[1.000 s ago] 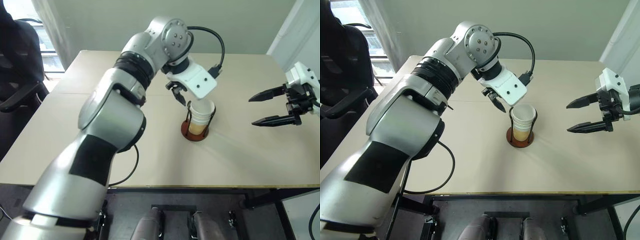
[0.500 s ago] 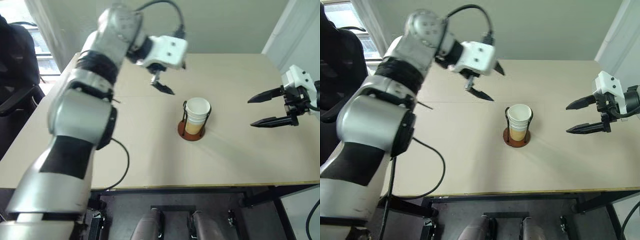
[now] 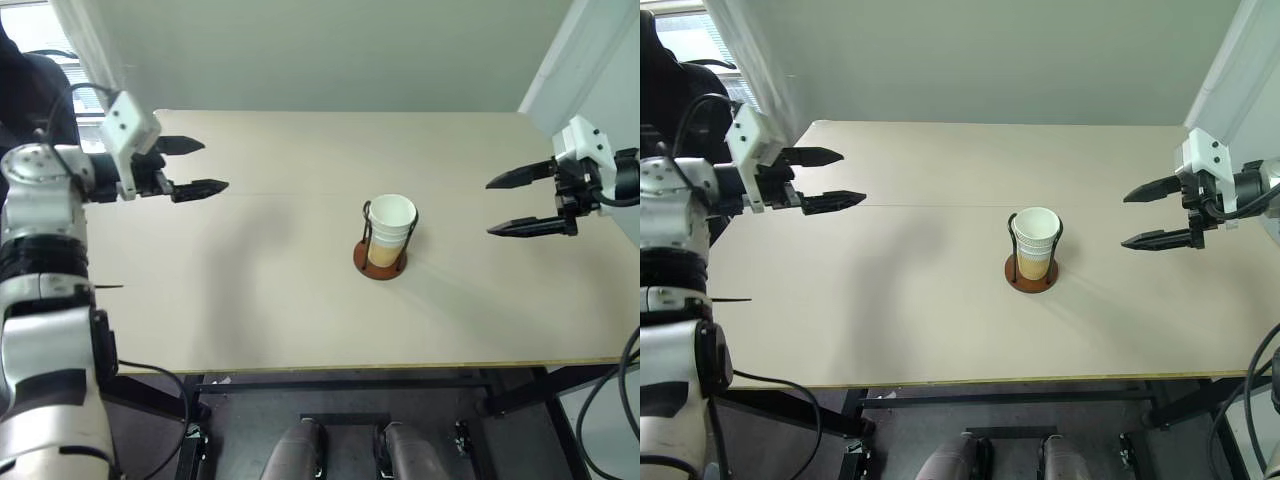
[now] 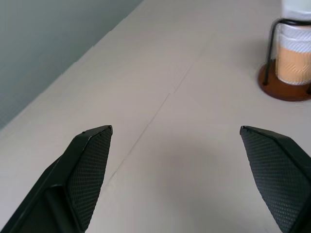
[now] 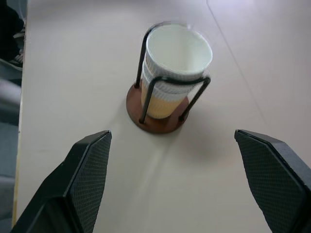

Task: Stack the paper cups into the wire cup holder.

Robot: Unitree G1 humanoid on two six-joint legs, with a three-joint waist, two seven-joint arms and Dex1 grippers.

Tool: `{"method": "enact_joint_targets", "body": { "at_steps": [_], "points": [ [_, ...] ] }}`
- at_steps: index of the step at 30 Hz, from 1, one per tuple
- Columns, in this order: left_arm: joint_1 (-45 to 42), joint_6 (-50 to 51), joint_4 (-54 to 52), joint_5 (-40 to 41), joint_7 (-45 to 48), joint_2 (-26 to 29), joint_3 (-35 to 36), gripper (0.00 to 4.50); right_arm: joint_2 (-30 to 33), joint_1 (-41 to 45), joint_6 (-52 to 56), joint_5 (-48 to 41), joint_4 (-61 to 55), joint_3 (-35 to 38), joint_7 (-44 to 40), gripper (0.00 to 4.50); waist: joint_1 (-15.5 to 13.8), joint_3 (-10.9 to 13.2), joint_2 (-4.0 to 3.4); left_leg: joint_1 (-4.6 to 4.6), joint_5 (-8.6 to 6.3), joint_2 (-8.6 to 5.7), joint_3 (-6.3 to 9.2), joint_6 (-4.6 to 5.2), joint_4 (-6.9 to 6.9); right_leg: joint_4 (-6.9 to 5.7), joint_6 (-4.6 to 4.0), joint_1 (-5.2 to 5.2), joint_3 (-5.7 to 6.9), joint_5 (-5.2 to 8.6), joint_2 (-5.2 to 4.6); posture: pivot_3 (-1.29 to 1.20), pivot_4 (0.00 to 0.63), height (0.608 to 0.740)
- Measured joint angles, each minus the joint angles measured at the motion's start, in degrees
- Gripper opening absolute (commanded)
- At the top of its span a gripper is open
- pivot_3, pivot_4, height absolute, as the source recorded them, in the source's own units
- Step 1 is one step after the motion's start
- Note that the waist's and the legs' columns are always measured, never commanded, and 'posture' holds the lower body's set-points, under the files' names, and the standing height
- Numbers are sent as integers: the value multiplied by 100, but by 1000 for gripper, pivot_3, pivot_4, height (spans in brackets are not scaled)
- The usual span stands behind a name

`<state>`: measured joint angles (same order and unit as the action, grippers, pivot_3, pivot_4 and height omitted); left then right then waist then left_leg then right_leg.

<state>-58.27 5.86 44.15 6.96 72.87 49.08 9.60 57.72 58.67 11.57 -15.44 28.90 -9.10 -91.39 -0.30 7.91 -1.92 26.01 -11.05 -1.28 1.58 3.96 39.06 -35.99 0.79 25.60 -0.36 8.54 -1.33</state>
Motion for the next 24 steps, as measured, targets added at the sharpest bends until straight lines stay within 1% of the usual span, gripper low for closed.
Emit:
{"method": "enact_joint_targets", "body": {
  "at_steps": [3, 6, 8, 11, 14, 19, 24],
  "points": [
    [519, 513, -602, 310, -546, 67, 435, 4485, -157, 93, -5, 42, 63, 40, 87, 4133, 13, 0, 0, -11, 23, -1, -1, -16, -9, -2, -26, -1, -4, -19, 4, 0, 150, 740],
    [1013, 962, -1231, 587, -796, 112, 677, 4485, -221, 173, -50, 130, 257, 75, 91, 4133, 19, 0, 1, -21, 44, 0, 0, -32, -27, -2, -44, -3, -8, -30, 4, 0, 150, 740],
    [1244, 1244, -1567, 778, -822, 126, 717, 4485, -331, 247, -184, 220, 488, 76, 69, 4133, 20, 0, 3, -26, 48, -1, 0, -84, -52, -1, -62, 1, -10, -41, 3, 0, 150, 740],
    [1304, 1427, -1811, 930, -716, 142, 650, 4485, -512, 389, -429, 358, 896, 76, 36, 4133, 19, 1, 6, -31, 77, -2, 0, -127, -96, 3, -97, 14, -15, -63, 2, 0, 150, 740],
    [1264, 1423, -1847, 922, -597, 165, 425, 4485, -669, 505, -648, 460, 1171, 76, 24, 4133, 20, 2, 7, -47, 84, -1, 0, -139, -123, 1, -111, 15, -22, -72, 3, 0, 150, 740],
    [1080, 1433, -1833, 930, -610, 223, 305, 4485, -890, 613, -808, 512, 1235, 76, -14, 4133, 49, 3, 10, -60, 96, -1, 0, -159, -171, 5, -114, 26, -28, -73, 3, 0, 150, 740],
    [1340, 1631, -2174, 1042, -722, 264, 320, 4485, -1016, 614, -910, 573, 1415, 77, -62, 4133, 52, 3, 10, -57, 102, 1, 0, -162, -200, 8, -93, 43, -28, -53, 4, 0, 150, 740]
  ]
}}
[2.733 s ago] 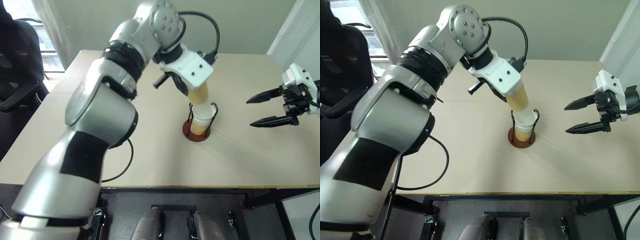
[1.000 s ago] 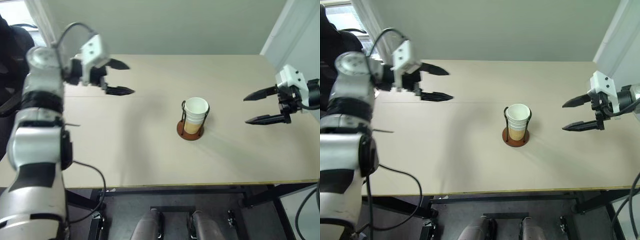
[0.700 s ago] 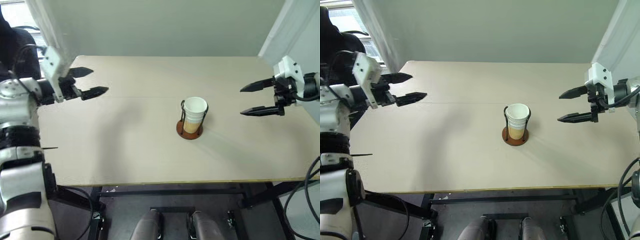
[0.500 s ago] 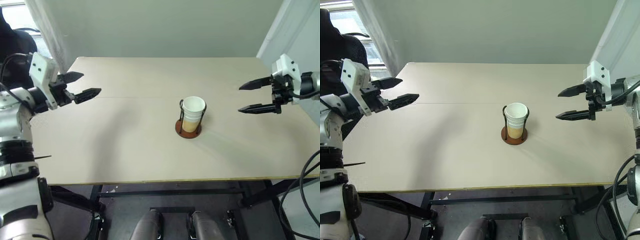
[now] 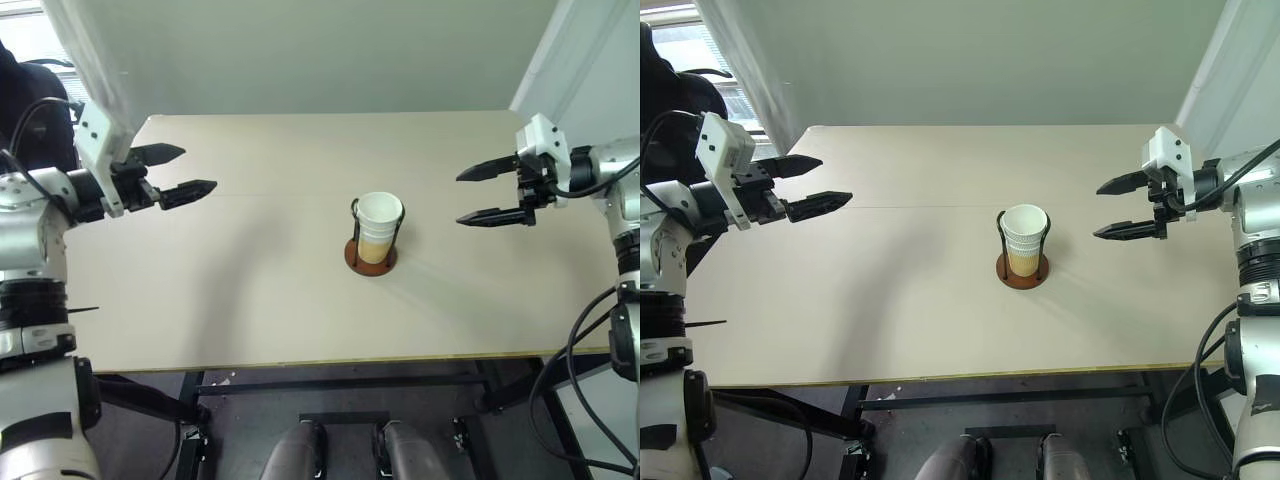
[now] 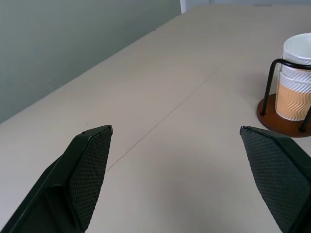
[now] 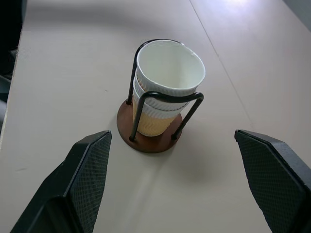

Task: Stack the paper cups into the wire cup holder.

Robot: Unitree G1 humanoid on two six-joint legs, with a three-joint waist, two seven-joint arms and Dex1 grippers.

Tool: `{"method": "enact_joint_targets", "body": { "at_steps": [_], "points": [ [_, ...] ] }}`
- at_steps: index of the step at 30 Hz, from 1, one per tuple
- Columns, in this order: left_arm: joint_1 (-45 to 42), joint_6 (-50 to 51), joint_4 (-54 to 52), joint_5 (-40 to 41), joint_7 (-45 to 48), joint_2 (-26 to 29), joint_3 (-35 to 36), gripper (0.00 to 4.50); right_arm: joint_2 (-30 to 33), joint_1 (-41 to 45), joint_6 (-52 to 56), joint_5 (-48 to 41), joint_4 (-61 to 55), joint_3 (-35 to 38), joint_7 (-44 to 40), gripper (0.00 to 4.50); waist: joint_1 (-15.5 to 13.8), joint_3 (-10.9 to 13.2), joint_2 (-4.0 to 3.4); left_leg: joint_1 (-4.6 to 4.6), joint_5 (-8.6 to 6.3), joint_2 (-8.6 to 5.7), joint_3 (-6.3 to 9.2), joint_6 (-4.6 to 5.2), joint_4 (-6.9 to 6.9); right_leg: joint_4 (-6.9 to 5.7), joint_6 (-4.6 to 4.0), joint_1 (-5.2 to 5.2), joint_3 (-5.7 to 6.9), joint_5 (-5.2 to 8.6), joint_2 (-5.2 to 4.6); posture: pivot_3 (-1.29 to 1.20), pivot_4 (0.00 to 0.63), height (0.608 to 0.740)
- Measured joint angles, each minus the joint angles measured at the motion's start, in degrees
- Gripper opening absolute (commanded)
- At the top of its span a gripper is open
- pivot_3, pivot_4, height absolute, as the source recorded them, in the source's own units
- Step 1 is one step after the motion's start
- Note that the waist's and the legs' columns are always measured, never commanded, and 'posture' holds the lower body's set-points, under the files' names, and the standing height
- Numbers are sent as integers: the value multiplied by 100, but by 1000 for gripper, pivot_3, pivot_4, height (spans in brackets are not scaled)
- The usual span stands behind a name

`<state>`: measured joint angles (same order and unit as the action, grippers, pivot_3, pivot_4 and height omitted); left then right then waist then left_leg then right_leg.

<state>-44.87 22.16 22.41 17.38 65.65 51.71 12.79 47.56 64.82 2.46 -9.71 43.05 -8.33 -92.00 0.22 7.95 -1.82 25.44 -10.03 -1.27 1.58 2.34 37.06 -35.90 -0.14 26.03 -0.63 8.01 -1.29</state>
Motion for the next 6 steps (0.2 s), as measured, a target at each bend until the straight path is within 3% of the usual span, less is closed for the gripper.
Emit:
{"method": "enact_joint_targets", "body": {
  "at_steps": [6],
  "points": [
    [298, 284, -447, 218, -143, 65, 28, 4485, -12, -1, -142, 37, 106, 0, -26, 4133, 1, 0, 0, 1, -11, 3, 0, 50, -1, 0, -2, 5, 3, 30, 2, 0, 150, 740]
  ]
}}
